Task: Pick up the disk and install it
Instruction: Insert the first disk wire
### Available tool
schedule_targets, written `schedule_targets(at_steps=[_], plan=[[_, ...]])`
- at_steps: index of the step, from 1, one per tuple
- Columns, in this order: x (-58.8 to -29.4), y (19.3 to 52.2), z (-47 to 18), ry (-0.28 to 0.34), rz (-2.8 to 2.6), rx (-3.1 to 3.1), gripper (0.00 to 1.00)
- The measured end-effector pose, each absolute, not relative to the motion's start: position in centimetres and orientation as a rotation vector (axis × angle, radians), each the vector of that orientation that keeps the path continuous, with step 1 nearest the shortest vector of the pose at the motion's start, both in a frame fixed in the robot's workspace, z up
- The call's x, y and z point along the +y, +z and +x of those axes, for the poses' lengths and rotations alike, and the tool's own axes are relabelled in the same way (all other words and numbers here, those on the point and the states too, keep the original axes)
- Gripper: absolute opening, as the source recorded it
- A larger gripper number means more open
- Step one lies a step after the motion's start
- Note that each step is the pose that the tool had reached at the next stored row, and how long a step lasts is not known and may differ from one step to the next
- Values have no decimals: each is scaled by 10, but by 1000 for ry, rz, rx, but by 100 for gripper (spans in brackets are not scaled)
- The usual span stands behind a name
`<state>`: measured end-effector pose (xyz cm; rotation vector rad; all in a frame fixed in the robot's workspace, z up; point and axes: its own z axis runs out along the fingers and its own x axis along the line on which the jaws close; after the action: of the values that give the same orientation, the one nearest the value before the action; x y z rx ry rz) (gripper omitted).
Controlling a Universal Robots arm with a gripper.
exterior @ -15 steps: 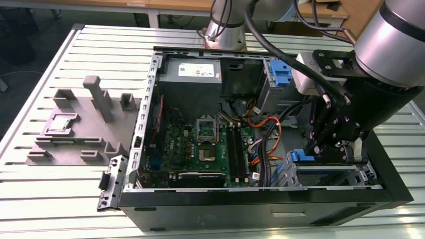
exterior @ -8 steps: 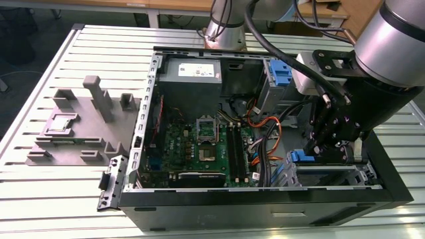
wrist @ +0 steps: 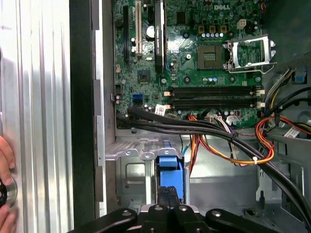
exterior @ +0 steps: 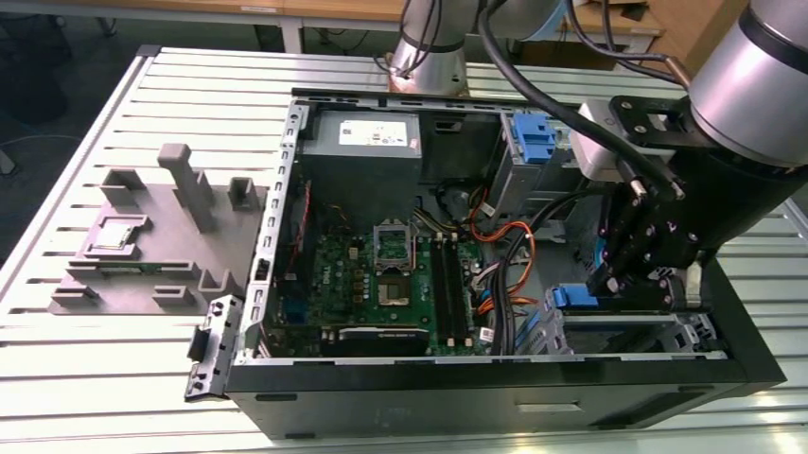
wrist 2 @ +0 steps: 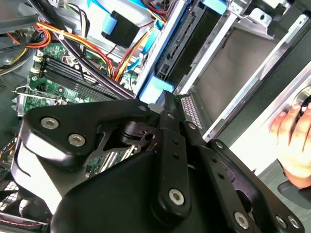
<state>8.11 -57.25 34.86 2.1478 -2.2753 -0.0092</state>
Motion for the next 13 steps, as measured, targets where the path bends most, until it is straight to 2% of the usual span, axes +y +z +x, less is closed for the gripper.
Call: schedule_targets(at_steps=[7,13], plan=[[-572,350,81,-8,2194,-2230,10],[-572,366,81,-8,2195,-2230,10]])
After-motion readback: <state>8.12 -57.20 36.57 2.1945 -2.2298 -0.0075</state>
